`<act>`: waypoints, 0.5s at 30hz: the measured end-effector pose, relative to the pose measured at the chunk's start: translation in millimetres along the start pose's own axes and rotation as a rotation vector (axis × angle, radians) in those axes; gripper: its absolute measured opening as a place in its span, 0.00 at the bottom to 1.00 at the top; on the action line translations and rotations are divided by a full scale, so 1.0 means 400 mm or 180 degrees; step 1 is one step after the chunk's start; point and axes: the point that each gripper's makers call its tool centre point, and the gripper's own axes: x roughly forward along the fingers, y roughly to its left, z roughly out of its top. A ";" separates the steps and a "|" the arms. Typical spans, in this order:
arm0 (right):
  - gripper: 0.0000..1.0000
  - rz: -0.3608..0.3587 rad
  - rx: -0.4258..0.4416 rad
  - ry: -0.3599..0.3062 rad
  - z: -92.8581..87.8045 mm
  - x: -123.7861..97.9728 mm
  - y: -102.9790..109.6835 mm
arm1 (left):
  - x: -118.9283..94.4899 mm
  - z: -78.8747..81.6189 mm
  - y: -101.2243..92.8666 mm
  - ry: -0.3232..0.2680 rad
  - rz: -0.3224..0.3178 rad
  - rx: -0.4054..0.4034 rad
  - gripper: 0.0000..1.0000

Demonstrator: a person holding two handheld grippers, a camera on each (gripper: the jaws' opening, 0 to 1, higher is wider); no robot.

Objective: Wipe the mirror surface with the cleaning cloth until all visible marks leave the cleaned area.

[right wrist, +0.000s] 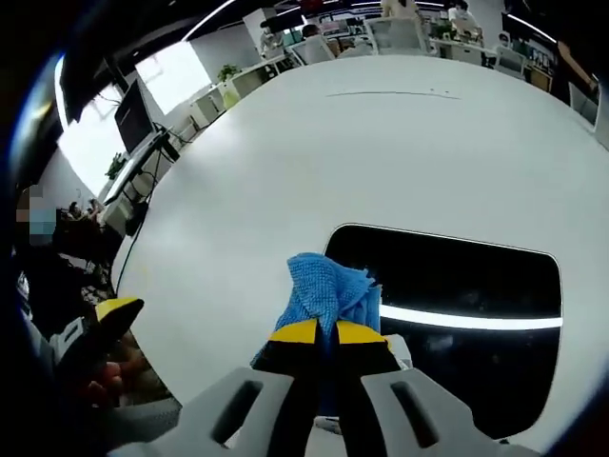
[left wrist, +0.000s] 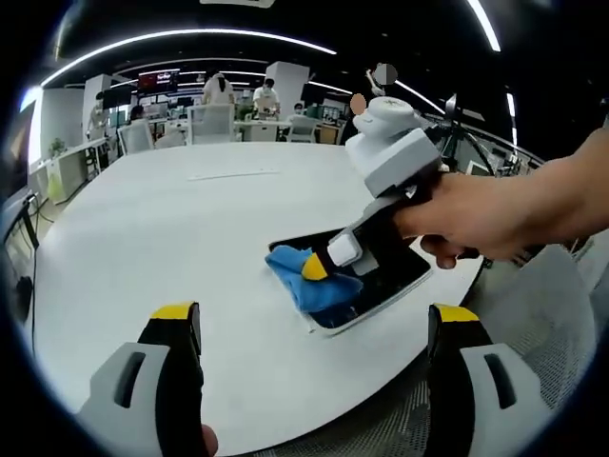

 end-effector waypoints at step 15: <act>0.00 -0.0054 -0.0154 -0.0006 0.077 0.040 -0.032 | -0.001 -0.006 -0.002 0.0024 -0.0022 -0.0016 0.99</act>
